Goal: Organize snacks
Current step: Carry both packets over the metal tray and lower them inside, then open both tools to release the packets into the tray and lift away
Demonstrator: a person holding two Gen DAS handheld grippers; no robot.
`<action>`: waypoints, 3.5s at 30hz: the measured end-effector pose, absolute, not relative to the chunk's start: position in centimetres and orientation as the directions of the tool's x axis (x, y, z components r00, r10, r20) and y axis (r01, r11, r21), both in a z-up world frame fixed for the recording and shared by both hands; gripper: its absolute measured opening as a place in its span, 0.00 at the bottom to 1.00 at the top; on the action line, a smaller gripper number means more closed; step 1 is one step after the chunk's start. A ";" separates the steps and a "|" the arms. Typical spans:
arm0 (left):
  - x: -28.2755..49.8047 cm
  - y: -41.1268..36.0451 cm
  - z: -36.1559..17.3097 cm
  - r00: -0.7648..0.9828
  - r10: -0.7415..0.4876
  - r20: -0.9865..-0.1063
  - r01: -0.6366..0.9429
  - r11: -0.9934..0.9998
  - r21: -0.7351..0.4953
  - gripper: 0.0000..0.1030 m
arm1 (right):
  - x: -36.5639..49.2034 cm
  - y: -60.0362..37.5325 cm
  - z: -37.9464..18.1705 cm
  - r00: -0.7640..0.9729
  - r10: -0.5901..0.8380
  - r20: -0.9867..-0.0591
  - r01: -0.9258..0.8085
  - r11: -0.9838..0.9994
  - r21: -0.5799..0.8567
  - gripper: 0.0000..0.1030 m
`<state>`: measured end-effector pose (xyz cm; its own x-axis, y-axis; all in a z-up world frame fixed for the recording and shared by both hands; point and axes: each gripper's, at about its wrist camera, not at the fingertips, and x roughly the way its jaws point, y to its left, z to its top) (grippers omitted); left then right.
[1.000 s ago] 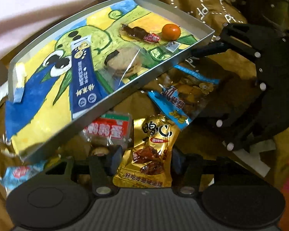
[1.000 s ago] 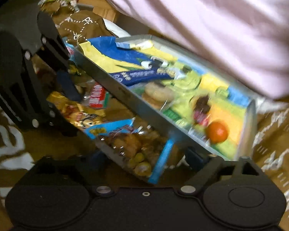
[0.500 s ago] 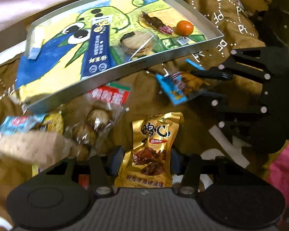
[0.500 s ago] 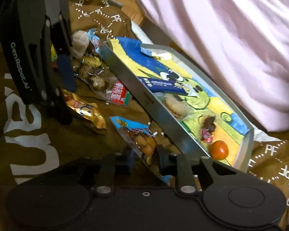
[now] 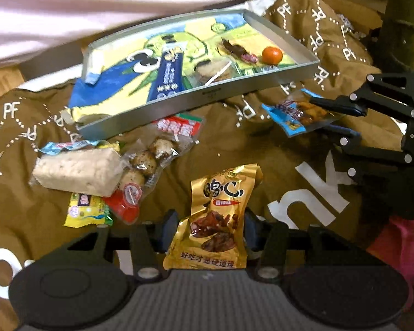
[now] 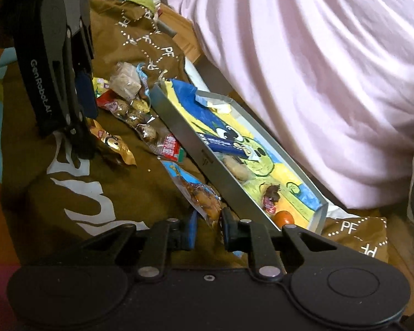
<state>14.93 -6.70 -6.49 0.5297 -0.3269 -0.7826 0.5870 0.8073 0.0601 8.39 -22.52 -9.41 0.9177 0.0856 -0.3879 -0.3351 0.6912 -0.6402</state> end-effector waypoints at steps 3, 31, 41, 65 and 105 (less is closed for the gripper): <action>14.5 -6.7 -6.2 0.539 -0.328 -0.775 0.594 0.801 0.074 0.51 | 8.3 -22.9 -9.3 0.920 0.079 -0.385 -0.323 0.708 -0.628 0.19; 15.4 -6.9 -6.4 0.452 -0.312 -0.836 0.601 0.798 0.027 0.49 | 7.6 -23.0 -8.5 0.933 0.076 -0.352 -0.297 0.712 -0.636 0.19; 16.5 -8.2 -0.4 0.720 -0.301 -0.626 0.491 0.858 0.152 0.49 | 10.2 -23.6 -4.9 0.969 0.029 -0.243 -0.191 0.711 -0.677 0.19; 30.7 -13.3 -4.9 0.756 -0.183 -0.628 0.347 0.926 0.148 0.50 | 24.4 -25.6 -8.1 0.887 -0.149 -0.436 -0.164 0.783 -0.600 0.19; 21.2 -7.2 4.9 0.773 -0.153 -0.616 0.166 0.985 -0.036 0.98 | 15.9 -28.8 2.7 0.883 0.105 -0.457 -0.178 0.976 -0.122 0.99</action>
<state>21.21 -7.22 4.87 0.7729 -0.1529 -0.6159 0.1660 0.9855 -0.0363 15.94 -28.75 2.69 0.8834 0.1046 -0.4568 -0.1784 0.9764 -0.1216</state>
